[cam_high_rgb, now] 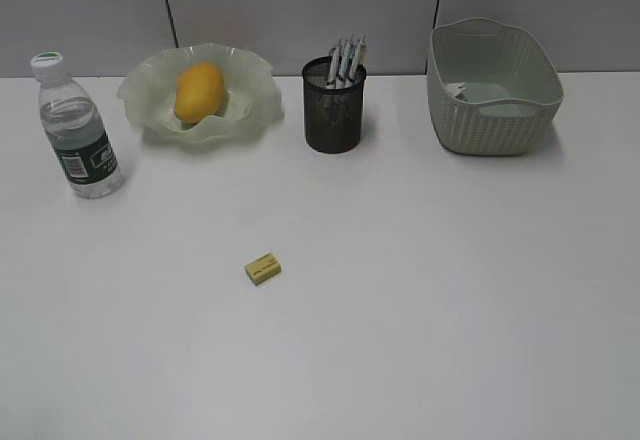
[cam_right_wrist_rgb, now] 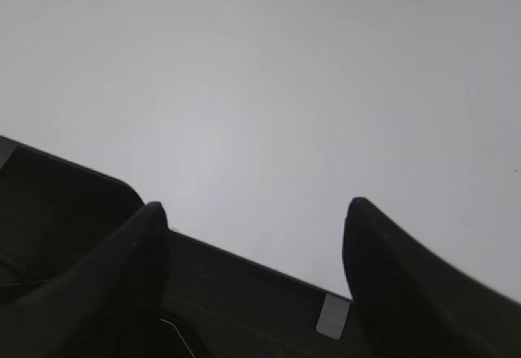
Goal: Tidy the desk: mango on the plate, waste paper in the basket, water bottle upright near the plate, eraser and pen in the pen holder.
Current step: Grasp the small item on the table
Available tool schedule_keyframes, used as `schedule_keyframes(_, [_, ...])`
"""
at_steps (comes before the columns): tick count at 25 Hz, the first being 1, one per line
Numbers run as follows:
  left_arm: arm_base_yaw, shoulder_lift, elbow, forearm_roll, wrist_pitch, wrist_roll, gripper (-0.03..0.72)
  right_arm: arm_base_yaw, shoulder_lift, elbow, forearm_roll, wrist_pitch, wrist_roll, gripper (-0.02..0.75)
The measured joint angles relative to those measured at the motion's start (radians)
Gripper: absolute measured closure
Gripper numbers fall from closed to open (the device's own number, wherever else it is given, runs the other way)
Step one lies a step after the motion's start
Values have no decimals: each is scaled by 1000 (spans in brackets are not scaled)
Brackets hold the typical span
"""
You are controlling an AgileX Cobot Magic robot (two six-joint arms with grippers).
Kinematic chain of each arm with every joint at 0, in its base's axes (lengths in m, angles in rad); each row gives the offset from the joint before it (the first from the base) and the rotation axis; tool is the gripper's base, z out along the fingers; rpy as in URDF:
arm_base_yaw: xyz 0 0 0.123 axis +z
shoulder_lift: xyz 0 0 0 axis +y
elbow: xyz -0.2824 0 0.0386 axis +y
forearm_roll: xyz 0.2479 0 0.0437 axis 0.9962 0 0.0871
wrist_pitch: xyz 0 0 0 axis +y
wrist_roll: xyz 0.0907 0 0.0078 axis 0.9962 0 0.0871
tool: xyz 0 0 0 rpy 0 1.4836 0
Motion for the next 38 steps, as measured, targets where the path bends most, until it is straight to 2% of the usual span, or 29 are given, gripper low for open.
schedule_keyframes(12, [0,424,-185,-234,-41,270,171,0,-1,19,0,-8,0,205])
schedule_keyframes(20, [0,555,-220,-280,-51,305,172,0,-1,19,0,-8,0,205])
schedule_keyframes(24, [-10,610,-223,-340,-64,363,172,0,-1,19,0,-8,0,207])
schedule_keyframes(29, [-111,733,-229,-361,-97,386,172,0,-1,19,0,-8,0,211])
schedule_keyframes(34, [-309,863,-229,-302,-184,365,172,0,-1,19,-1,-8,0,221])
schedule_keyframes(38, [-458,996,-229,-209,-281,267,173,0,-1,19,-1,-8,-1,225])
